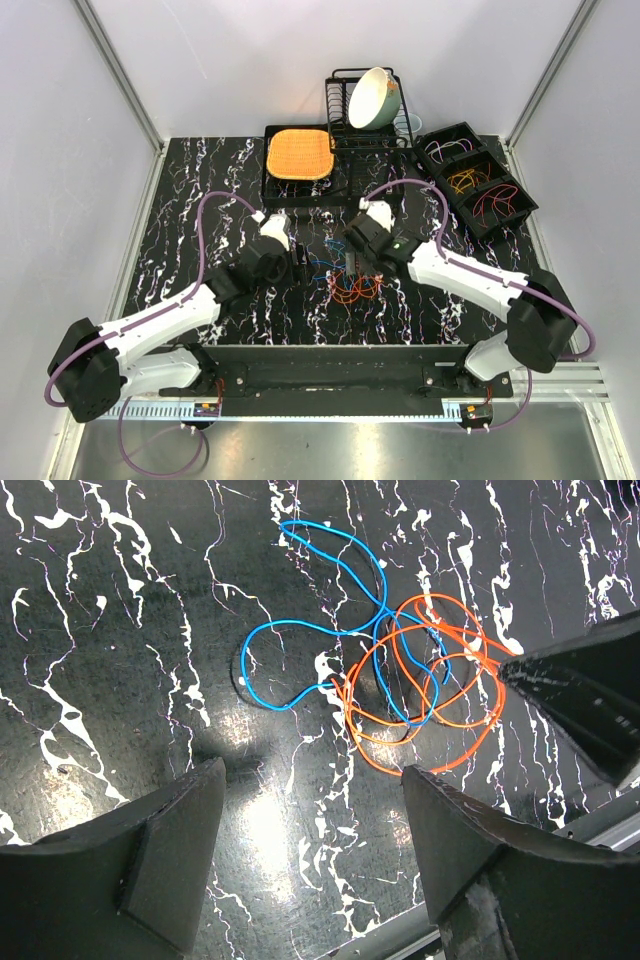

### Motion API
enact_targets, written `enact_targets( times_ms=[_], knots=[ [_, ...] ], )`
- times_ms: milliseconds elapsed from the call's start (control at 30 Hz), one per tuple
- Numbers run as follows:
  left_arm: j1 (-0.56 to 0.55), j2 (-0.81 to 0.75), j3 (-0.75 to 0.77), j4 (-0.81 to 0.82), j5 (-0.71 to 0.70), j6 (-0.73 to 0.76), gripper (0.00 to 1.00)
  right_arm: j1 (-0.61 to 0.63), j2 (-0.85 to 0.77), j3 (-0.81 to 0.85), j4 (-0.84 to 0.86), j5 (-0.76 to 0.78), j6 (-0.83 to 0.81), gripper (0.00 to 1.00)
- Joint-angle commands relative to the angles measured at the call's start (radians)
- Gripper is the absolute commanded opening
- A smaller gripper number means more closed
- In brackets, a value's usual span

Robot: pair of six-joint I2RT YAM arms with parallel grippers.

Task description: Untangle the cables

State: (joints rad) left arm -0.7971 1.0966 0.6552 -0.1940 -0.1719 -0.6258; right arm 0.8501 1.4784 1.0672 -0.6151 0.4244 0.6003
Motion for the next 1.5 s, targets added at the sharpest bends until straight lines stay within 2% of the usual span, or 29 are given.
enact_targets(
  times_ms=[0, 200, 500, 800, 1133, 1167, 1233, 1300, 1400, 1467],
  knots=[
    [-0.004, -0.012, -0.002, 0.011, -0.021, 0.008, 0.74, -0.052, -0.014, 0.054, -0.009, -0.079, -0.008, 0.87],
    [-0.005, -0.024, -0.012, 0.004, -0.031, 0.008, 0.74, -0.068, 0.057, 0.088, -0.008, -0.165, -0.045, 1.00],
    [-0.005, -0.037, -0.023, -0.004, -0.038, 0.008, 0.74, -0.092, 0.157, 0.088, 0.008, -0.194, -0.050, 1.00],
    [-0.004, -0.030, -0.032, 0.004, -0.038, 0.006, 0.74, -0.115, 0.195, 0.065, 0.041, -0.210, -0.071, 0.91],
    [-0.004, -0.027, -0.025, -0.002, -0.044, 0.012, 0.74, -0.131, 0.204, 0.074, 0.046, -0.203, -0.085, 0.49],
    [-0.004, -0.027, -0.026, -0.002, -0.043, 0.011, 0.74, -0.134, 0.204, 0.076, 0.043, -0.200, -0.085, 0.40],
    [-0.004, -0.027, -0.025, -0.004, -0.043, 0.011, 0.74, -0.134, 0.203, 0.077, 0.038, -0.200, -0.086, 0.29],
    [-0.005, -0.027, -0.023, -0.005, -0.043, 0.009, 0.74, -0.135, 0.200, 0.082, 0.032, -0.200, -0.089, 0.14],
    [-0.004, -0.032, -0.022, -0.005, -0.043, 0.011, 0.74, -0.135, 0.192, 0.086, 0.023, -0.197, -0.092, 0.03],
    [-0.004, -0.037, -0.020, -0.010, -0.043, 0.012, 0.74, -0.134, 0.192, 0.086, 0.017, -0.194, -0.096, 0.01]
  ],
)
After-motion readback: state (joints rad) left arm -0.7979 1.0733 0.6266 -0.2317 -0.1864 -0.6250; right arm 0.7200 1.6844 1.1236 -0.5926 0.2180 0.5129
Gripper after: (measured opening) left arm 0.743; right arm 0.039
